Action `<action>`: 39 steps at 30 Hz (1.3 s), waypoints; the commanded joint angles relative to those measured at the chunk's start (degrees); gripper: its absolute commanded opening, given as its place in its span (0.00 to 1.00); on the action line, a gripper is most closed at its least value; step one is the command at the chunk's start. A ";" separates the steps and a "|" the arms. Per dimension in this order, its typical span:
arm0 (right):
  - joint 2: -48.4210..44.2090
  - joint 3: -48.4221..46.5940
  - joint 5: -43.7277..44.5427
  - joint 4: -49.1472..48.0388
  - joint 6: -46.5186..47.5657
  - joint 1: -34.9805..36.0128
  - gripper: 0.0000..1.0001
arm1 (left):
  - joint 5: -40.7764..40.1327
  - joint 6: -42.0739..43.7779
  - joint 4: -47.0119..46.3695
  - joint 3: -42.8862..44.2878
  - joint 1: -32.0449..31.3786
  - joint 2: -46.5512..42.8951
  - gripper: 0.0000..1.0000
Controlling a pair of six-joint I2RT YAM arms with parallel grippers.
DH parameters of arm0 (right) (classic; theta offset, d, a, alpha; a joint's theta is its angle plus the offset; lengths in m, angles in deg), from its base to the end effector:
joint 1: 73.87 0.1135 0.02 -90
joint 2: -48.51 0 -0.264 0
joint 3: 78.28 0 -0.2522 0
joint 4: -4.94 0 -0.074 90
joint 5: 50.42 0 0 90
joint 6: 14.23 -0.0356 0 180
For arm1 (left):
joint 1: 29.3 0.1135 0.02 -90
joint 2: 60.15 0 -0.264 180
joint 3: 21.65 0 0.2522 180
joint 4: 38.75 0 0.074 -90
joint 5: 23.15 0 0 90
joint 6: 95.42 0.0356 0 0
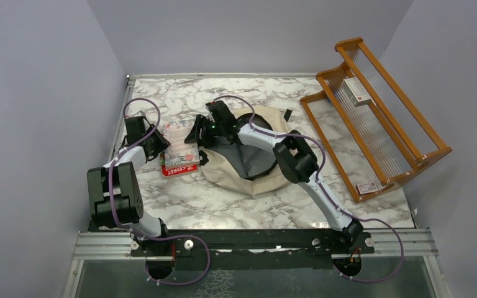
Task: Pack the student bag
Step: Pick up the book from the center of the board.
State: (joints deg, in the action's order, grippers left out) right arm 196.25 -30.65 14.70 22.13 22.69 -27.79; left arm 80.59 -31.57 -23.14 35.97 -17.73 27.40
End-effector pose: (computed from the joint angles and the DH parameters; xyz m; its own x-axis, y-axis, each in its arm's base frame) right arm 0.3888 0.4253 0.1304 -0.9433 0.0660 -0.3253 -0.2418 0.5345 0.8098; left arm 0.2989 0.0526 0.1739 -0.6136 -0.5626 -0.5540 -0.3368 0.8211 -0.4609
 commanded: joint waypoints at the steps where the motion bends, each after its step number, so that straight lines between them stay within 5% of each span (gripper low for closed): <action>1: -2.30 2.39 -0.36 -2.90 -0.56 0.01 0.54 | 3.76 -1.21 5.62 -3.13 -3.23 0.00 0.31; 8: -7.42 7.46 -0.01 -10.04 1.67 -0.03 0.41 | 3.00 -1.62 5.62 -3.03 -3.36 0.62 0.34; 18: -10.27 10.38 -4.60 -17.63 0.93 -0.01 0.44 | 3.55 -1.62 5.69 -2.58 -3.40 1.31 0.38; 39: 0.15 -1.57 -12.58 -13.24 0.22 0.26 0.49 | 7.93 -0.65 4.33 -1.95 -3.62 1.92 0.43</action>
State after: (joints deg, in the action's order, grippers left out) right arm 194.66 -28.01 9.10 12.33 22.87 -29.69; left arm 82.27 -32.62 -23.82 35.16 -19.39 27.09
